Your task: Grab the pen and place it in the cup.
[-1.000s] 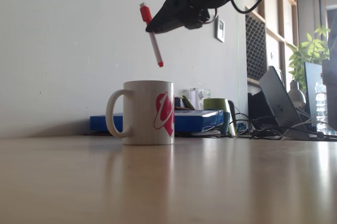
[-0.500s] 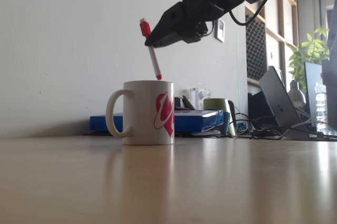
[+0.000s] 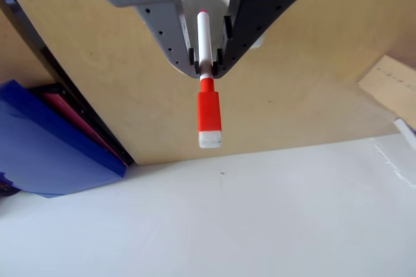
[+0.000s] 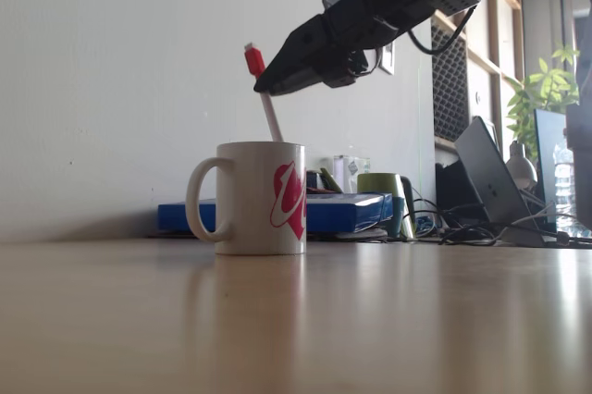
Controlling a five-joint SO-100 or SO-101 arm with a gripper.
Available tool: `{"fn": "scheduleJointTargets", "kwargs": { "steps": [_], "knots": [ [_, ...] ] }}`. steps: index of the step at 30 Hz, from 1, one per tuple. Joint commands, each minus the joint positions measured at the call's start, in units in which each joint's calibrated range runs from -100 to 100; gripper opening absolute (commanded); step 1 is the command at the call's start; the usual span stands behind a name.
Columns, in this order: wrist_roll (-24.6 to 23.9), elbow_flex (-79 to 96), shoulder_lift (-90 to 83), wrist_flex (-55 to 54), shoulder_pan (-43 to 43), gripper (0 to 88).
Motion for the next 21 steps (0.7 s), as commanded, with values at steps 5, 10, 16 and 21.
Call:
{"fn": "scheduleJointTargets", "kwargs": {
  "steps": [5,10,16,21],
  "knots": [
    [0.11,1.22,-4.3,-0.95,-0.77,1.5],
    [0.11,1.49,-4.3,-0.95,-0.77,2.1],
    [0.11,1.4,-4.3,-1.03,-0.77,2.2],
    [0.27,1.4,-3.23,-2.58,-0.77,2.2]
  ]
}}
